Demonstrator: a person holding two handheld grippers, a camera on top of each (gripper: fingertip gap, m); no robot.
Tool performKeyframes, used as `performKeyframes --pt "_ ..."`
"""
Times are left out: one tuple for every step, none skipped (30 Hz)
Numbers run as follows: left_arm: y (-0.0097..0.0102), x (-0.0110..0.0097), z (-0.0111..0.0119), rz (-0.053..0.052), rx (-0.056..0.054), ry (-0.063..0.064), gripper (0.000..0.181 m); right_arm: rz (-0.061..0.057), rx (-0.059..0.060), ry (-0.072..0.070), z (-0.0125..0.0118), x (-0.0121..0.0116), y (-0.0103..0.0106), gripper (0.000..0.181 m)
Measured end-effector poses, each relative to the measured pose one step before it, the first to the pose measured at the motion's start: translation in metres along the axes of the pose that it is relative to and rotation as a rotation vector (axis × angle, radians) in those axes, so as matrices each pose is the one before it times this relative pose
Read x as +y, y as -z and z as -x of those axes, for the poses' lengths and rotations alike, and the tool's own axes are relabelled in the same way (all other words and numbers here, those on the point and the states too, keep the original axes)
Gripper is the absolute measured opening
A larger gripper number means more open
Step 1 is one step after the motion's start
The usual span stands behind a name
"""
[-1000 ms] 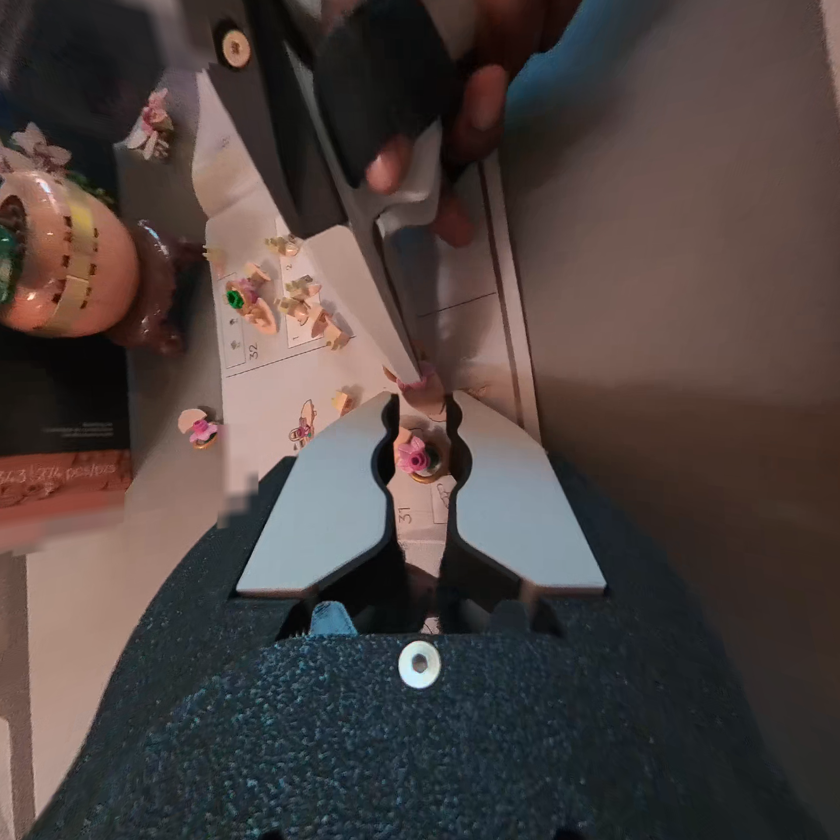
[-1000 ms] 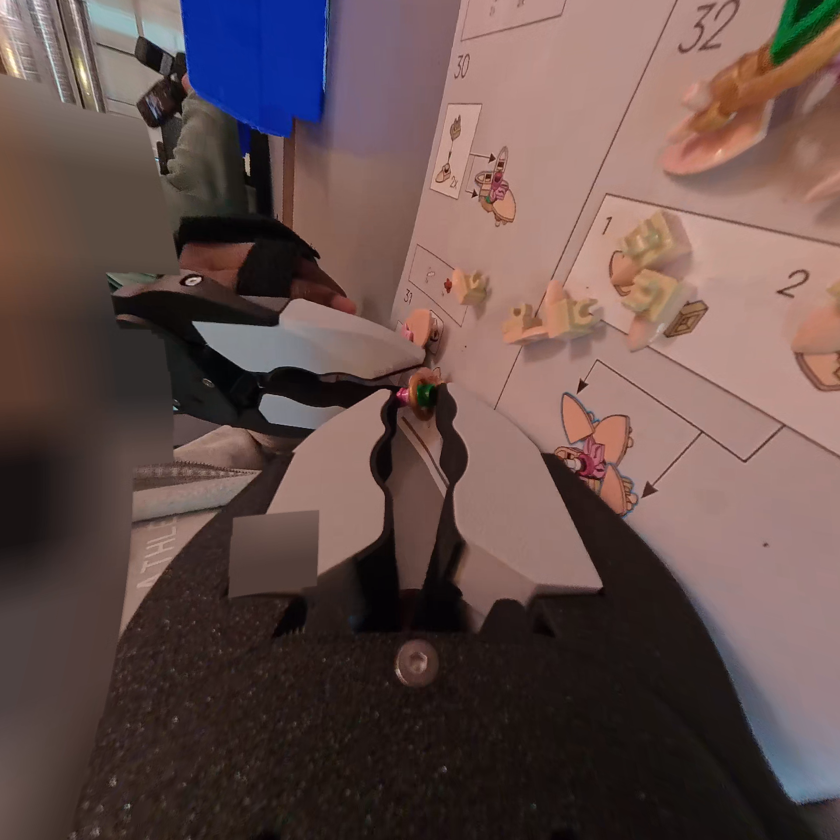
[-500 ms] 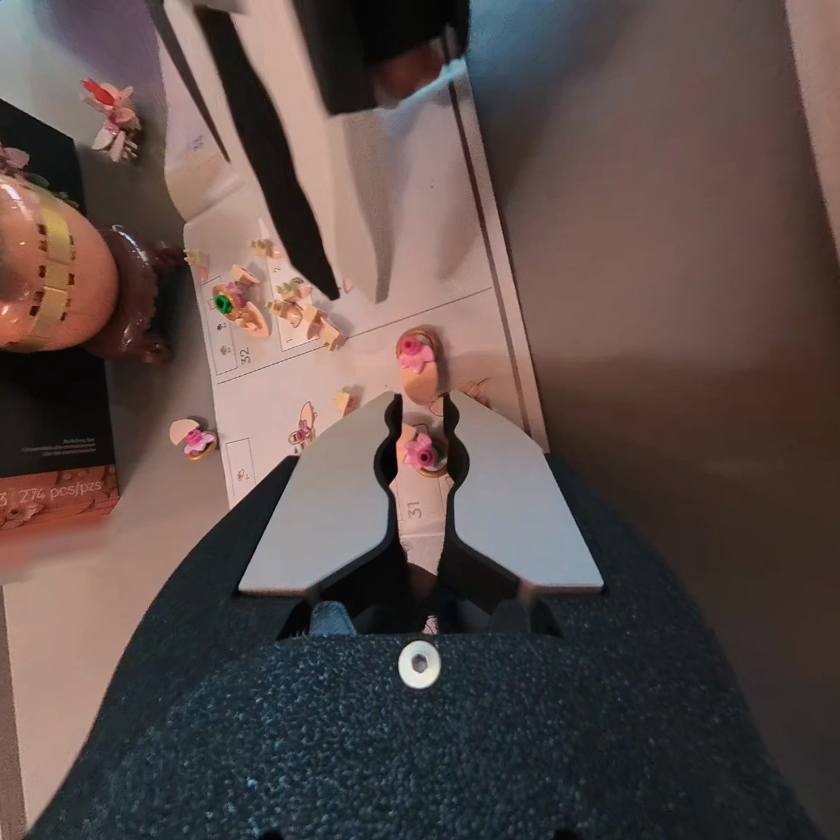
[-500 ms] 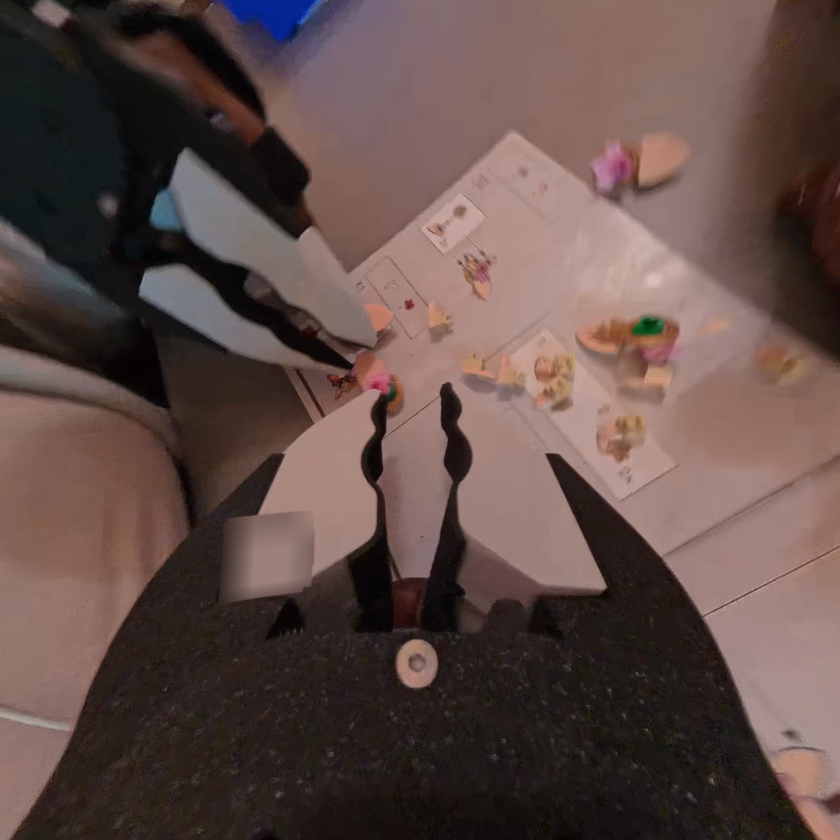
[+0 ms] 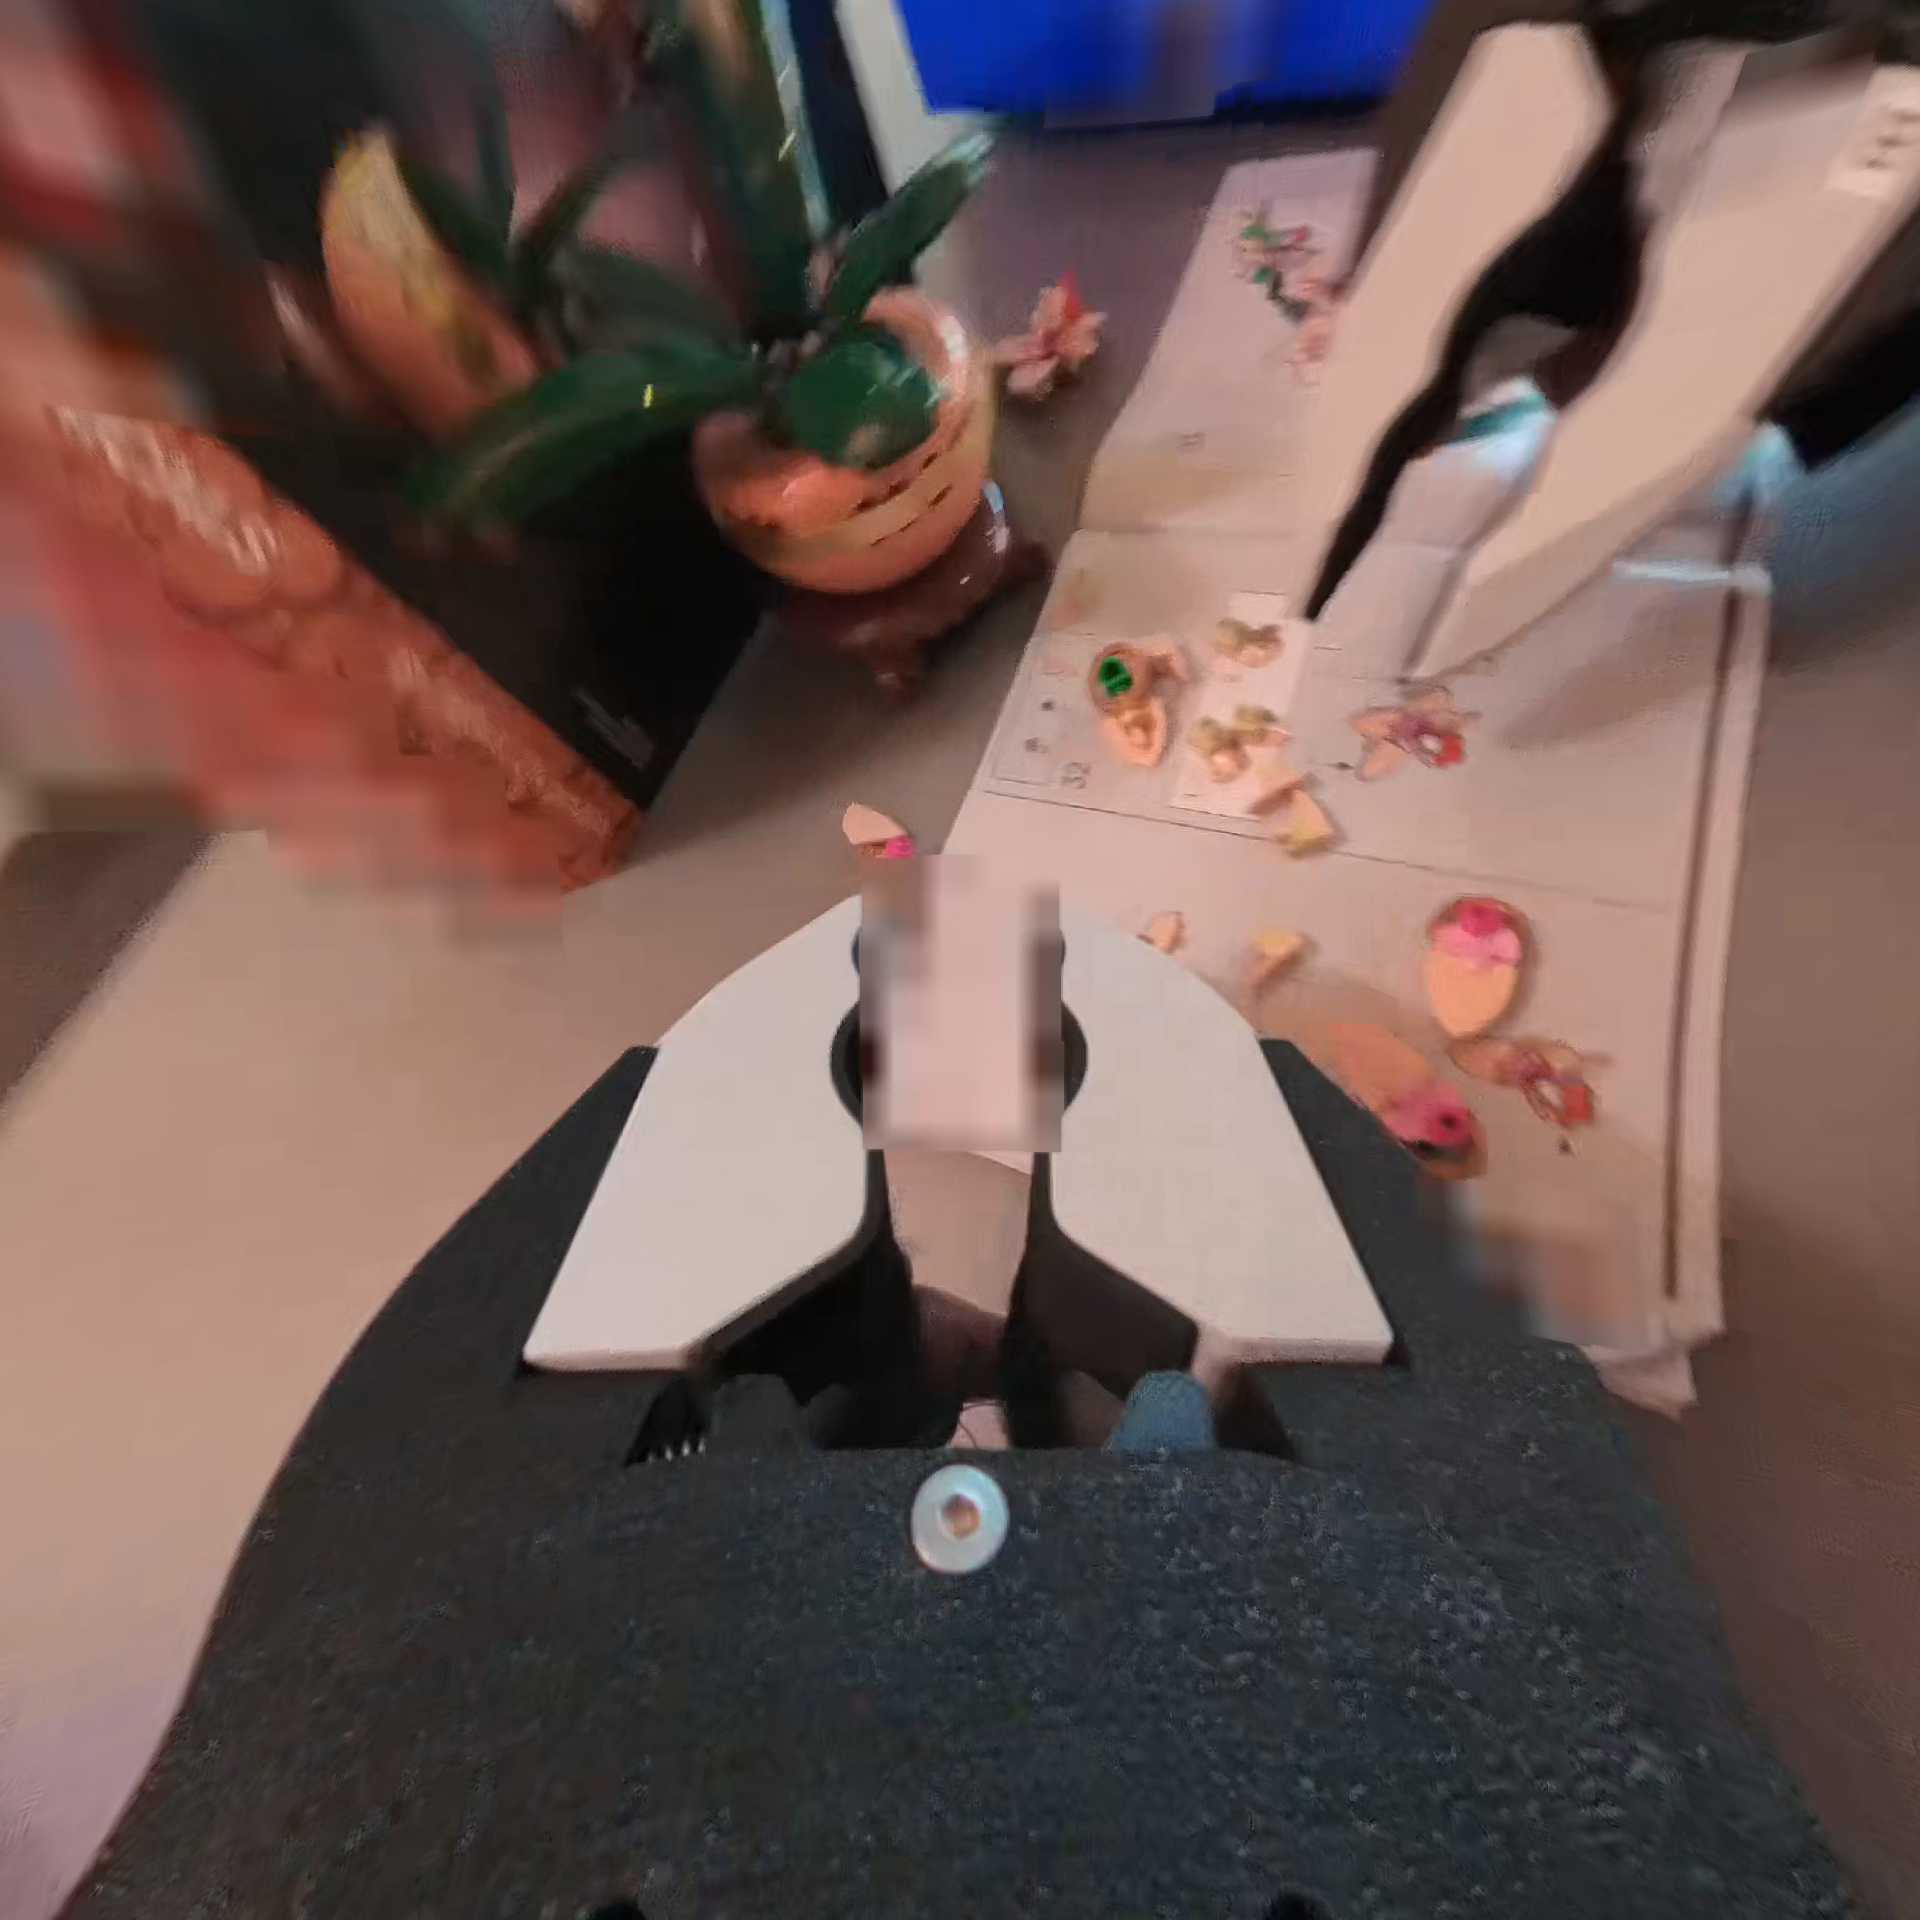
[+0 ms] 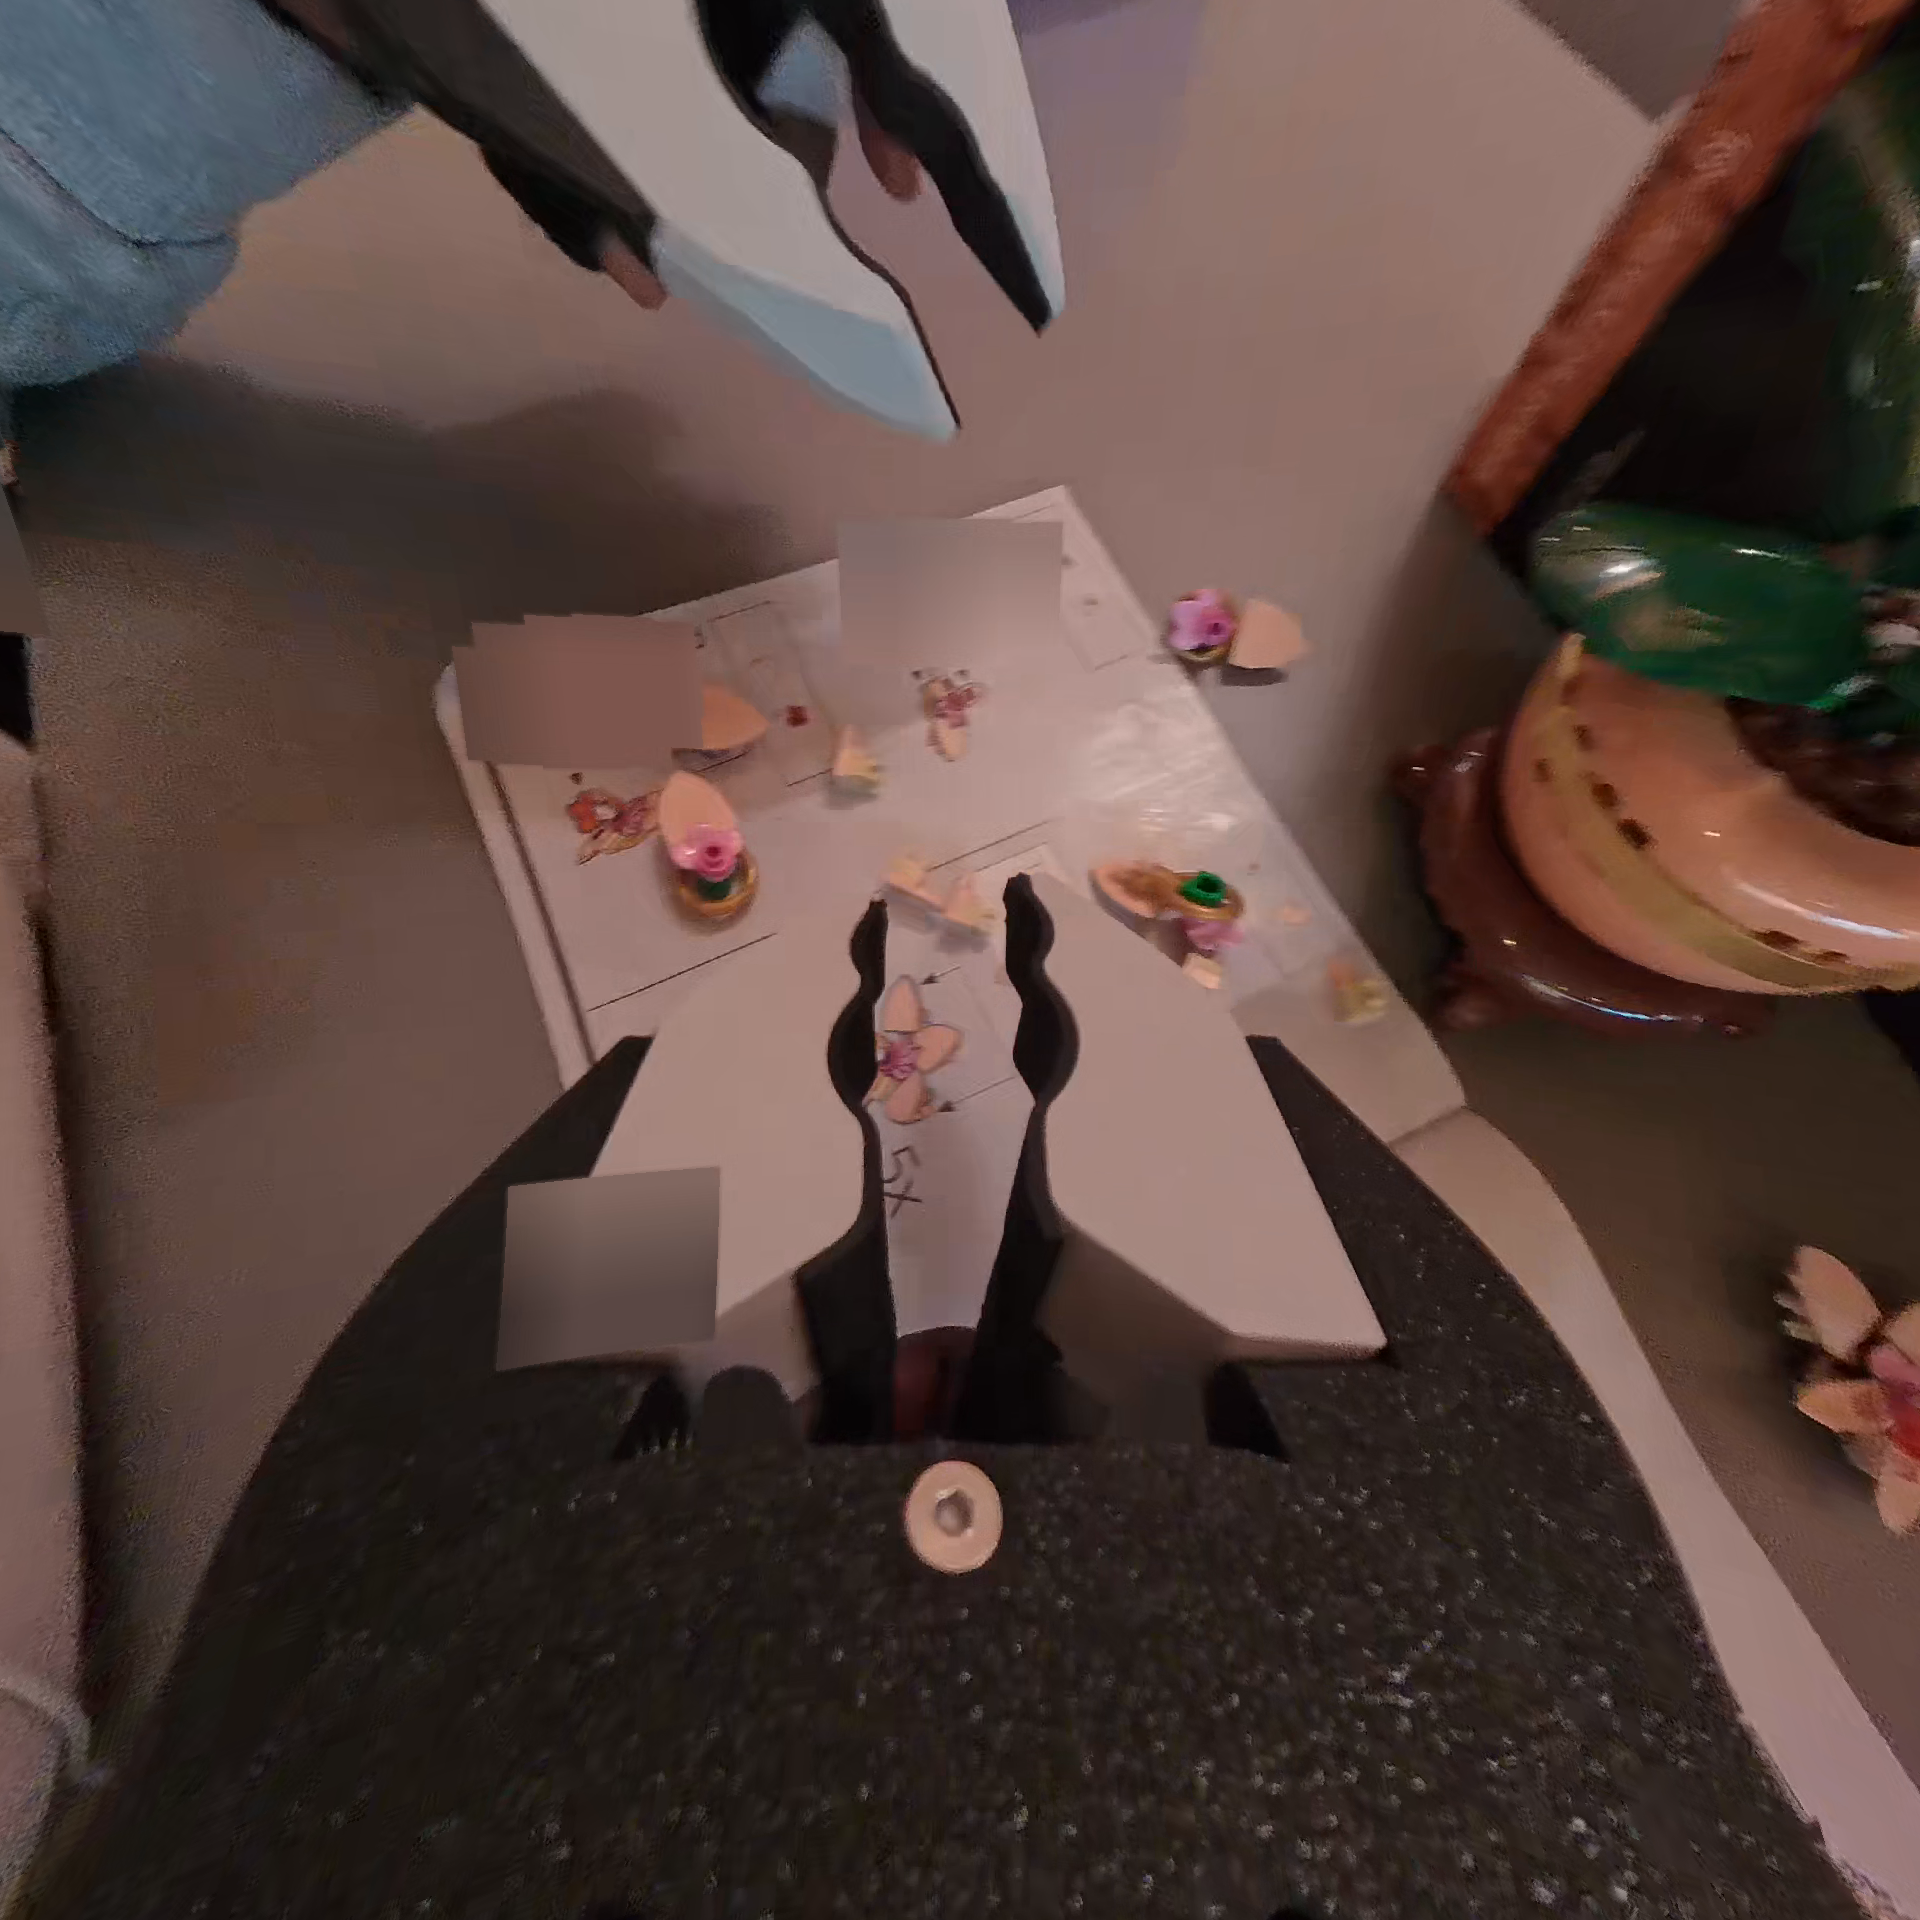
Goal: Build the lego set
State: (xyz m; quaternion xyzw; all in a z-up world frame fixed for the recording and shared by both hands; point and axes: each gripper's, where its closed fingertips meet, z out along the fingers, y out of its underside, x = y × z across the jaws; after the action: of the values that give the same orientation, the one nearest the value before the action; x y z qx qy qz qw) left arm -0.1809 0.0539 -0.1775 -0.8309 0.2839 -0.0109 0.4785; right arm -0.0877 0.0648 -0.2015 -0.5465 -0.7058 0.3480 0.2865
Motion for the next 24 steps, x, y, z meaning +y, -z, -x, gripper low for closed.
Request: performKeyframes --pt "-0.01173 0.00703 0.00886 0.0346 0.0327 0.0895 0.027 -0.0138 0.0162 -0.0094 -0.00415 -0.00072 0.00073 0.022" --pt "-0.01254 0.00574 0.00709 0.0412 0.0443 0.0835 0.031 -0.0110 0.0089 -0.0071 -0.00231 -0.00007 0.00036 0.022" --pt "-0.01184 0.00367 0.00361 0.0391 0.0620 0.0680 0.035 -0.0056 0.0156 -0.0020 -0.00245 0.00084 0.00043 0.023" --pt "-0.01019 0.00146 0.00267 0.0307 0.0590 0.0553 0.036 -0.0013 0.0262 0.0050 -0.00336 0.00189 0.00068 0.023" --pt "-0.00866 0.00083 0.00416 0.0305 0.0404 0.0453 0.036 0.0014 0.0284 0.0103 -0.00323 0.00253 0.00125 0.023" --pt "-0.00723 0.00177 0.00509 0.0383 0.0209 0.0357 0.037 0.0024 0.0220 0.0107 -0.00217 0.00293 0.00158 0.023" --pt "-0.00550 0.00213 0.00390 0.0400 0.0113 0.0189 0.036 -0.0003 0.0171 0.0067 -0.00173 0.00254 0.00198 0.023" --pt "-0.00257 -0.00264 0.00187 0.0039 0.0074 0.0082 0.032 -0.0026 0.0120 0.0029 -0.00149 0.00239 0.00208 0.023" --pt "-0.00151 -0.00133 0.00056 0.0111 0.0071 0.0136 0.031 -0.0023 0.0096 -0.0004 -0.00157 0.00239 0.00210 0.022" --pt "-0.00122 -0.00041 -0.00038 0.0133 0.0060 0.0078 0.028 -0.0017 0.0087 -0.0029 -0.00202 0.00243 0.00192 0.023" --pt "-0.00100 0.00037 -0.00152 0.0123 0.0072 0.0005 0.023 -0.0022 0.0057 -0.0050 -0.00185 0.00222 0.00141 0.022" --pt "-0.00117 0.00081 -0.00200 0.0100 0.0097 -0.0011 0.016 -0.0033 0.0011 -0.0061 -0.00138 0.00159 0.00094 0.023" --pt "-0.00096 0.00026 -0.00274 0.0007 0.0140 -0.0011 0.015 -0.0045 -0.0019 -0.0047 -0.00097 0.00098 0.00077 0.023" --pt "-0.00067 0.00025 -0.00245 -0.0026 0.0119 0.0012 0.015 -0.0054 -0.0027 -0.0015 -0.00066 0.00044 0.00056 0.023" --pt "0.00037 0.00046 -0.00100 -0.0050 0.0022 0.0034 0.015 -0.0042 -0.0021 0.0021 -0.00054 0.00025 0.00059 0.023" --pt "0.00121 -0.00032 -0.00151 -0.0163 0.0043 0.0059 0.015 -0.0034 -0.0008 0.0037 -0.00047 0.00000 0.00094 0.023" --pt "0.00285 -0.00289 -0.00345 -0.0381 0.0127 0.0143 0.015 -0.0060 -0.0026 0.0002 0.00004 -0.00033 0.00134 0.023" --pt "0.00483 -0.00569 -0.00624 -0.0585 0.0210 0.0142 0.015 -0.0104 -0.0078 -0.0073 0.00064 -0.00106 0.00180 0.023" --pt "0.00652 -0.00780 -0.00804 -0.0710 0.0159 0.0084 0.015 -0.0174 -0.0115 -0.0178 0.00109 -0.00214 0.00233 0.023" --pt "0.00744 -0.00862 -0.00986 -0.0678 0.0071 -0.0039 0.015 -0.0256 -0.0161 -0.0310 0.00179 -0.00329 0.00257 0.023" --pt "0.00734 -0.00928 -0.01552 -0.0656 0.0213 -0.0329 0.015 -0.0372 -0.0258 -0.0501 0.00279 -0.00491 0.00268 0.022" --pt "0.00591 -0.01144 -0.01799 -0.0760 0.0135 -0.0458 0.015 -0.0538 -0.0398 -0.0749 0.00451 -0.00705 0.00273 0.022" --pt "0.00351 -0.01254 -0.01834 -0.0843 0.0027 -0.0451 0.015 -0.0750 -0.0620 -0.1010 0.00706 -0.00924 0.00269 0.022" --pt "0.00058 -0.01100 -0.01733 -0.0795 -0.0060 -0.0331 0.016 -0.0937 -0.0852 -0.1250 0.00948 -0.01095 0.00281 0.023"
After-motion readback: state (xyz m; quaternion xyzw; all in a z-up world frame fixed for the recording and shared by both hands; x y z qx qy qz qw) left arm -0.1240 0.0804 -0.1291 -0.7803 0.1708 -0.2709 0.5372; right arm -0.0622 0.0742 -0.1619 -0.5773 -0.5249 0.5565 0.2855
